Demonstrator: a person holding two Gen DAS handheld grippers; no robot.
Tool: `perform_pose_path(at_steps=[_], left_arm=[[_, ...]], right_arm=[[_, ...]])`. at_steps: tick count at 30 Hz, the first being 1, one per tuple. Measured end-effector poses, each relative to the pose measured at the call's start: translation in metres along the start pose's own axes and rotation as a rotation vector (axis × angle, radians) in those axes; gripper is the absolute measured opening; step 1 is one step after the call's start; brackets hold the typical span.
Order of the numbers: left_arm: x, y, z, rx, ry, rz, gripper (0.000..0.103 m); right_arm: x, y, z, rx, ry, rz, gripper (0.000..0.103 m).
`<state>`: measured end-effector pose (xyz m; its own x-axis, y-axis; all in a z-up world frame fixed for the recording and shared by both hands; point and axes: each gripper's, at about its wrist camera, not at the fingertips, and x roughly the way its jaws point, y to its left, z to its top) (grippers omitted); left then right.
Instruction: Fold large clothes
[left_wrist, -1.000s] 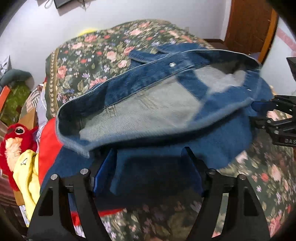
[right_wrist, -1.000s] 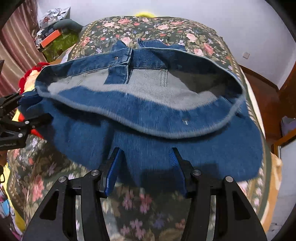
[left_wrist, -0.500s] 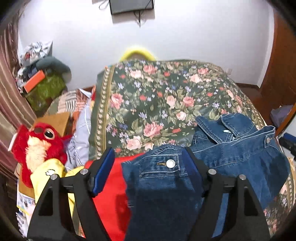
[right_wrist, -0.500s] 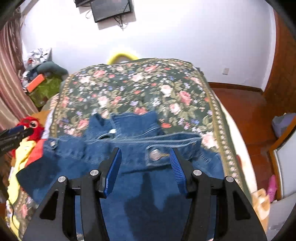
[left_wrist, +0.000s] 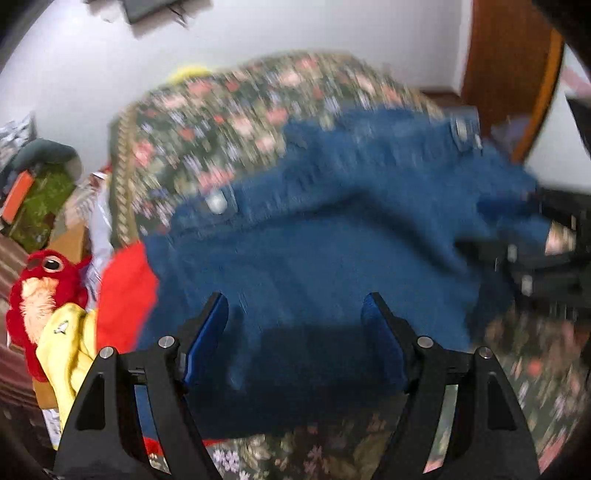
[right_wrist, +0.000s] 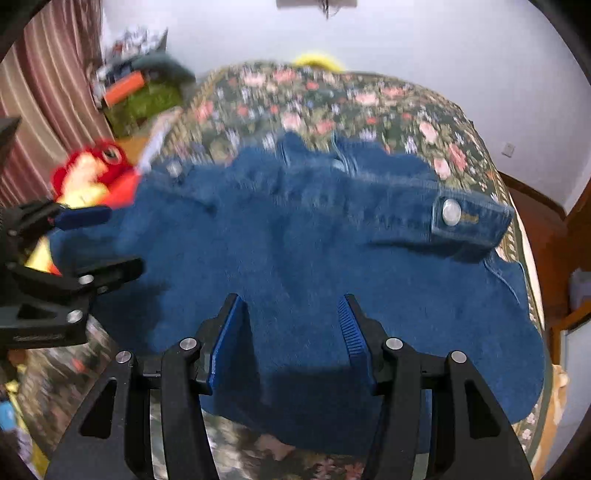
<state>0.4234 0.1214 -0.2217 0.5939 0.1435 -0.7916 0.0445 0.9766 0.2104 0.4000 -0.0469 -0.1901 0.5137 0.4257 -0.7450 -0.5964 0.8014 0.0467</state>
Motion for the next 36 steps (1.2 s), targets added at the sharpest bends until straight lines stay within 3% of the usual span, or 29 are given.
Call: perform_pose_path(at_steps=[2,5,9,14,17,20,23,26,32,36], left_arm=[[0.007,0.007,-0.011,-0.005,0.021,-0.004,0.078],[0.002,0.024,-0.025,-0.048,-0.002,-0.019,0.086],[-0.005,0.040,-0.038,-0.130,-0.033,-0.067,0.089],[-0.016,0.037,-0.047,-0.170,-0.092,-0.015,0.089],[-0.020,0.038,-0.053,-0.192,-0.112,-0.004,0.089],[-0.030,0.041,-0.061,-0.228,-0.134,0.019,0.088],[-0.051,0.056,-0.073,-0.294,-0.170,0.089,0.088],[-0.071,0.077,-0.087,-0.385,-0.198,0.097,0.088],[-0.092,0.105,-0.122,-0.592,-0.246,0.005,0.088],[-0.079,0.102,-0.137,-0.691,-0.221,-0.195,0.088]], right_arm=[[0.005,-0.013,-0.016,0.007,0.011,-0.004,0.050],[-0.005,-0.036,-0.032,0.061,-0.025,0.063,0.050],[-0.012,-0.064,-0.045,0.107,-0.002,-0.035,0.053],[-0.031,-0.094,-0.059,0.189,-0.013,-0.016,0.051],[-0.044,-0.095,-0.068,0.211,-0.001,-0.160,0.053],[-0.056,-0.094,-0.087,0.248,0.007,-0.137,0.053],[-0.064,-0.092,-0.097,0.250,0.026,-0.150,0.053],[-0.074,-0.091,-0.100,0.239,0.024,-0.147,0.053],[-0.086,-0.089,-0.089,0.257,-0.024,-0.122,0.055],[-0.085,-0.081,-0.082,0.270,-0.045,-0.082,0.057]])
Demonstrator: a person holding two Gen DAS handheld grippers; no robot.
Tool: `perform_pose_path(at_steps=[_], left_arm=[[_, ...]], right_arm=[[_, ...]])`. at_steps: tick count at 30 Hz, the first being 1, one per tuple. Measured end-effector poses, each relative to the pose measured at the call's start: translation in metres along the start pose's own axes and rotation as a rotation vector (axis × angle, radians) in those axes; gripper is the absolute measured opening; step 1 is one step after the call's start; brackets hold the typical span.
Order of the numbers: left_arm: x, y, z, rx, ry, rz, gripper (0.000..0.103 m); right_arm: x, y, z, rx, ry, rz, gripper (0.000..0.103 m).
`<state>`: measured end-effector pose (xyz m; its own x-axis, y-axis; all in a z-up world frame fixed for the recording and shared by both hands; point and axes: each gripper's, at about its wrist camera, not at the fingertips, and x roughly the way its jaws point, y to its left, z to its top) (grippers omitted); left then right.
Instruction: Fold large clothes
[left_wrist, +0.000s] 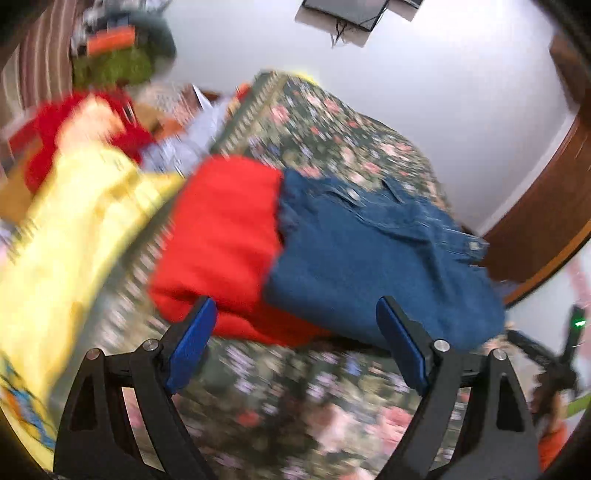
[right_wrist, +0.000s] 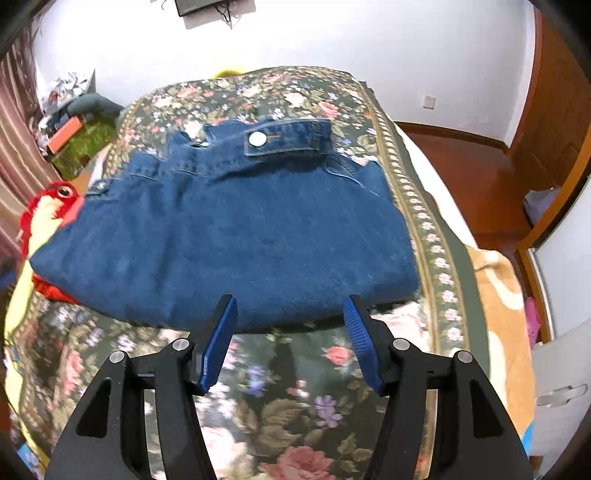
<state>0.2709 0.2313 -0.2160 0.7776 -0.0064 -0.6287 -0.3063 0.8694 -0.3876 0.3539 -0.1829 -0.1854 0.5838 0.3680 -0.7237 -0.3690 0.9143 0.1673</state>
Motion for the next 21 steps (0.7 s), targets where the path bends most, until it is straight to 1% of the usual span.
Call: perform_pose_path(at_steps=[1,4,7,10,12,14,16,17,19,21], left_arm=[[0.008,0.002,-0.004,-0.036,0.034,-0.054,0.088],[0.035,0.001,-0.013,-0.127,0.127,-0.180,0.087],[0.060,-0.002,-0.016,-0.191,0.197,-0.282,0.079],[0.078,-0.001,-0.012,-0.259,0.224,-0.333,0.079],[0.083,-0.002,-0.006,-0.268,0.221,-0.329,0.073],[0.084,-0.006,0.000,-0.255,0.214,-0.292,0.061],[0.081,-0.015,0.005,-0.222,0.202,-0.261,0.057],[0.078,-0.020,0.007,-0.199,0.190,-0.249,0.050],[0.067,-0.037,0.015,-0.092,0.129,-0.215,0.043],[0.054,-0.056,0.021,0.009,0.039,-0.157,0.043]], right_arm=[[0.000,0.004,0.000,-0.005,-0.002,0.003,0.057],[0.005,0.014,-0.002,-0.033,0.009,0.002,0.057],[0.007,0.019,-0.008,-0.049,0.024,-0.003,0.057],[0.008,0.019,-0.013,-0.058,0.036,0.001,0.057],[0.010,0.019,-0.014,-0.063,0.043,-0.011,0.057],[0.011,0.016,-0.015,-0.062,0.049,-0.020,0.057],[0.013,0.014,-0.014,-0.056,0.053,-0.018,0.057],[0.013,0.013,-0.015,-0.054,0.052,-0.019,0.057],[0.014,0.010,-0.014,-0.042,0.053,-0.016,0.057],[0.015,0.009,-0.013,-0.022,0.056,-0.004,0.057]])
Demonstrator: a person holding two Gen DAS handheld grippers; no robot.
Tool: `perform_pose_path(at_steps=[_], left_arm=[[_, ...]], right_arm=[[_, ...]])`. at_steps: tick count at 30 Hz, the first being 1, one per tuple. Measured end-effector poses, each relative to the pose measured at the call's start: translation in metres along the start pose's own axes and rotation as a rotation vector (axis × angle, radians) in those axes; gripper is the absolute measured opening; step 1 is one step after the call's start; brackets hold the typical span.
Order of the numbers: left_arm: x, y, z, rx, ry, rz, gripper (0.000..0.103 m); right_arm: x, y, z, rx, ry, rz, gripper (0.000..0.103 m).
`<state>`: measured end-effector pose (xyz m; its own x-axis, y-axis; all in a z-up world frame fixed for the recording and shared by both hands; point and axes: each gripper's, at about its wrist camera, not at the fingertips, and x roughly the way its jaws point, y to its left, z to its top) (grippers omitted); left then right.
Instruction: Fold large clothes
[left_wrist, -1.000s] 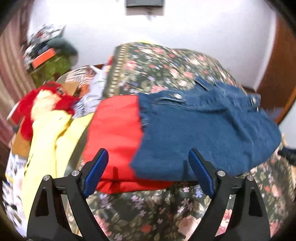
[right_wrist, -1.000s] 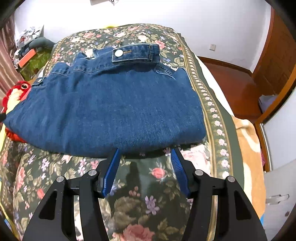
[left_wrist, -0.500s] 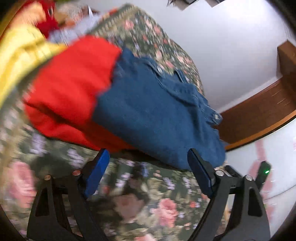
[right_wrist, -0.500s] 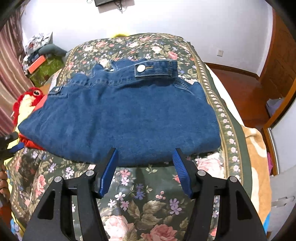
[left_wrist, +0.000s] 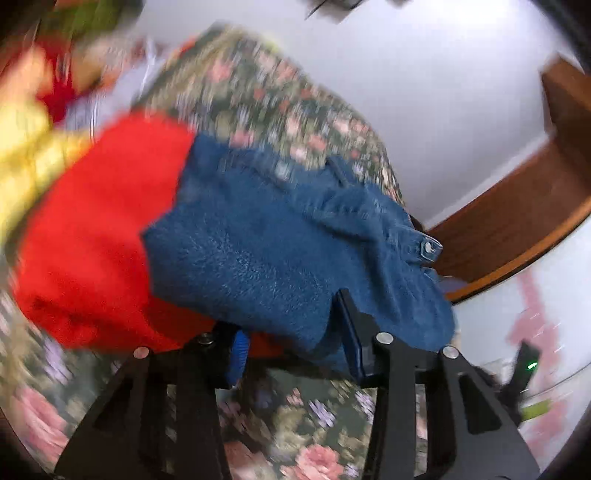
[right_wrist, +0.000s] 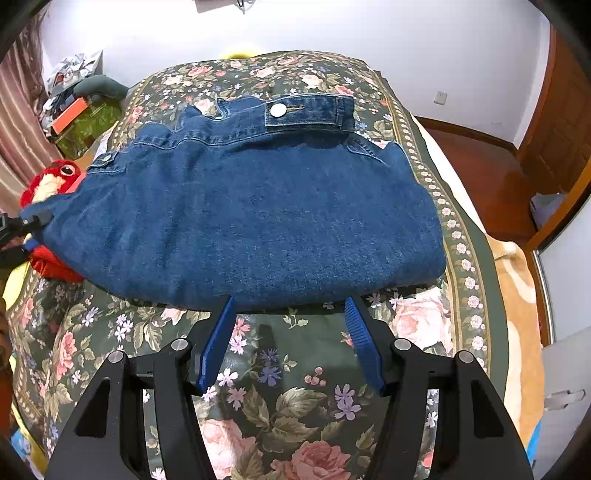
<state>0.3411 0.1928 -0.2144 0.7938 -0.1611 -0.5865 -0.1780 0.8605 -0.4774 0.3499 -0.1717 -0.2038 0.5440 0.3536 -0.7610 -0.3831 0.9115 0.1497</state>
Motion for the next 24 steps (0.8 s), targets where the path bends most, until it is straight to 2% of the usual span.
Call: perform_pose_path(at_steps=[3,8,10,13,15,16,19,21,24], left_arm=[[0.006,-0.007,0.005,0.036,-0.050,0.016,0.043],[0.033,0.023,0.006,-0.123,0.007,0.006,0.060],[0.044,0.034,0.002,-0.200,0.008,0.014,0.064],[0.057,0.045,-0.002,-0.270,0.015,0.018,0.064],[0.061,0.041,0.000,-0.258,-0.007,0.051,0.059],[0.060,0.035,0.002,-0.232,-0.018,0.075,0.052],[0.058,0.011,0.012,-0.132,-0.013,0.172,0.040],[0.052,-0.003,0.019,-0.081,-0.023,0.204,0.033],[0.033,-0.021,0.033,-0.040,-0.047,0.161,0.025]], right_arm=[[0.002,0.000,0.000,0.013,0.005,0.014,0.057],[0.003,0.006,-0.003,0.001,0.013,0.028,0.057],[0.005,0.009,-0.004,-0.011,0.022,0.023,0.057],[0.004,0.013,-0.005,-0.026,0.028,0.023,0.057],[0.002,0.015,-0.005,-0.036,0.026,0.023,0.057],[0.001,0.017,-0.004,-0.044,0.025,0.021,0.057],[-0.002,0.021,-0.001,-0.074,0.025,0.005,0.057],[-0.004,0.023,0.004,-0.082,0.023,-0.003,0.057],[-0.012,0.030,0.013,-0.084,0.006,0.007,0.057]])
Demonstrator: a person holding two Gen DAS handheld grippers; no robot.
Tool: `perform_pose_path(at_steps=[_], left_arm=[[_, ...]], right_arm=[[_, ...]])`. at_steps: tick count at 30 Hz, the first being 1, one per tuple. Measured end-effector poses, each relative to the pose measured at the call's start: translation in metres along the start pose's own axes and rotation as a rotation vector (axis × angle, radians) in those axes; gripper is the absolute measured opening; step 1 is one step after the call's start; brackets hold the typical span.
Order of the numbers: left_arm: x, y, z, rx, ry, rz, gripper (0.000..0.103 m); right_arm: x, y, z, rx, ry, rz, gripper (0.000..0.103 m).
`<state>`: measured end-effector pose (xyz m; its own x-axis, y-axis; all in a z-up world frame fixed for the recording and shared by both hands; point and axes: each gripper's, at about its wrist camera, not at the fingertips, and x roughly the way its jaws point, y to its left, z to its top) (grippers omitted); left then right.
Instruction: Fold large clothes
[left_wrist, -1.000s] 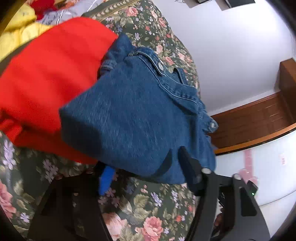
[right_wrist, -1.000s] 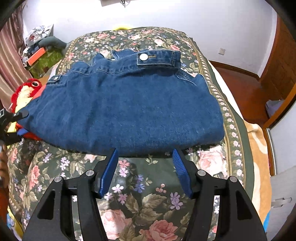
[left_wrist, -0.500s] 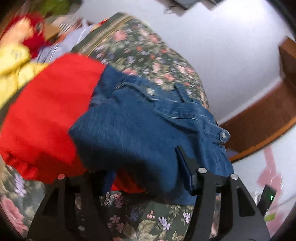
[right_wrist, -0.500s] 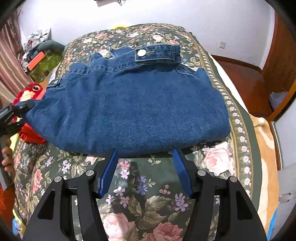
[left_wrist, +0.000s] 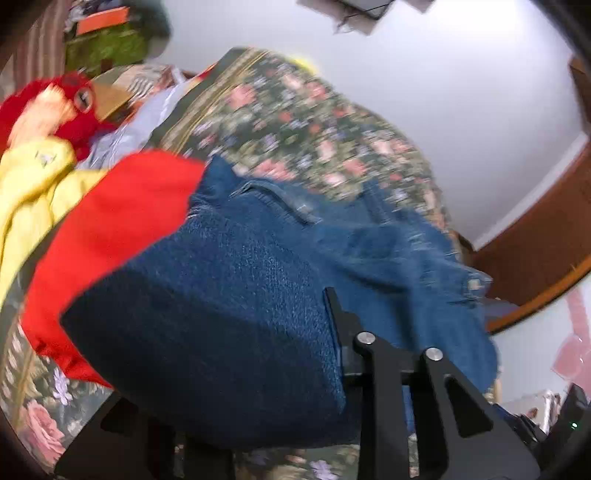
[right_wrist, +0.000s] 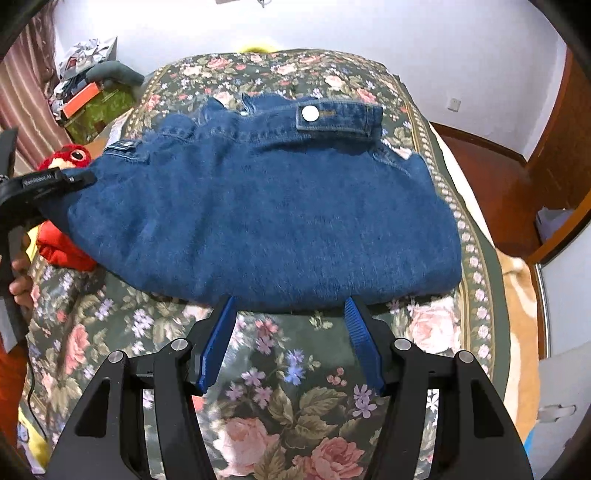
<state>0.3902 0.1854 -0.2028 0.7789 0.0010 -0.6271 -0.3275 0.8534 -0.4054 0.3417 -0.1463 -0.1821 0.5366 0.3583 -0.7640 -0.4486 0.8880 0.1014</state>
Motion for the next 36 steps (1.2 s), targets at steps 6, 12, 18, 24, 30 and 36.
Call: perform_pose_path(at_steps=[6,12,18,24,30,36], left_arm=[[-0.054,-0.039,0.019,0.102,-0.124,-0.096,0.016],[-0.102,-0.032,0.035,0.038,-0.219,-0.209,0.013],[-0.109,0.000,0.035,0.000,-0.253,-0.126,0.012],[-0.086,0.011,0.022,-0.005,-0.175,-0.081,0.012],[-0.083,-0.025,0.015,0.103,-0.188,-0.044,0.012],[-0.086,-0.084,0.010,0.215,-0.210,-0.089,0.012]], right_arm=[[-0.019,0.028,0.029,-0.061,-0.058,0.034,0.057],[-0.022,0.067,0.060,-0.117,-0.134,0.109,0.075],[0.031,0.103,0.063,-0.153,-0.042,0.192,0.075],[0.099,0.111,0.053,-0.097,0.155,0.268,0.075],[0.079,0.076,0.056,0.002,0.120,0.321,0.075],[0.030,-0.009,0.039,0.007,0.005,0.047,0.075]])
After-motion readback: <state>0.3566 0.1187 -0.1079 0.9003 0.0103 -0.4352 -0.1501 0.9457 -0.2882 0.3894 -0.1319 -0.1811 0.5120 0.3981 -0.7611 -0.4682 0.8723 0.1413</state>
